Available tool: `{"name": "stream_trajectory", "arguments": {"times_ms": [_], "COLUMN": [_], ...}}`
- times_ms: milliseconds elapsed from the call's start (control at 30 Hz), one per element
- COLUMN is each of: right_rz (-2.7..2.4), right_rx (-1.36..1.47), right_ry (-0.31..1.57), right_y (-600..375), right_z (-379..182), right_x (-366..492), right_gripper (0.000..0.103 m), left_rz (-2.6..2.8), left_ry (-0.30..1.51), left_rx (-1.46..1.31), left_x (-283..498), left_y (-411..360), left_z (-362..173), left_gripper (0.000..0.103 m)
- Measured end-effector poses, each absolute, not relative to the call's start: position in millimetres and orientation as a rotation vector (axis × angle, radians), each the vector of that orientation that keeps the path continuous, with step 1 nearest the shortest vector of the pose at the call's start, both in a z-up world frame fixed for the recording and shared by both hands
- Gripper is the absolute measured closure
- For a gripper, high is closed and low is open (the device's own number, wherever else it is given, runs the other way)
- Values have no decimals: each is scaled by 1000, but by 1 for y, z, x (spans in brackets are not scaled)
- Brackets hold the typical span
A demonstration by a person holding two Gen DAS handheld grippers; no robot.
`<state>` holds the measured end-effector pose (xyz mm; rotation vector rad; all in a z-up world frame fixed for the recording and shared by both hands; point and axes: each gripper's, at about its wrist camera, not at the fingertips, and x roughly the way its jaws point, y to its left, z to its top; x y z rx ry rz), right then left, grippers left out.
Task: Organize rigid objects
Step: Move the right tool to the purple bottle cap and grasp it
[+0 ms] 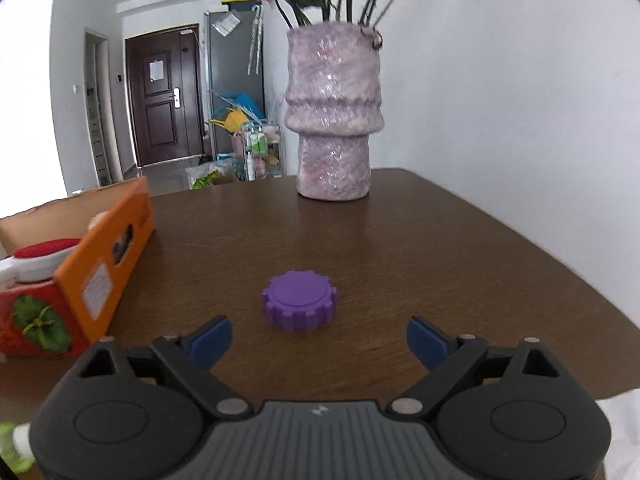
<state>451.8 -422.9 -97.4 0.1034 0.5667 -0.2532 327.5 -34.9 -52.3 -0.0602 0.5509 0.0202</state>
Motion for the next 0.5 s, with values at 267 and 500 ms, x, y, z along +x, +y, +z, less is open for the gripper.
{"name": "stream_trajectory", "arguments": {"times_ms": [267,500], "right_rz": [-240,-218], "right_rx": [114,115], "right_ry": [608,661], "right_y": [-433,-433], "right_z": [-105,-110], "right_x": [492,513], "right_gripper": [10,26], "left_rz": [41,42], "left_ry": [576,592], "left_rx": [-80,-75], "left_x": [342,348], "left_y": [-36,-41], "left_z": [-55,-58], "left_gripper": [0,0]}}
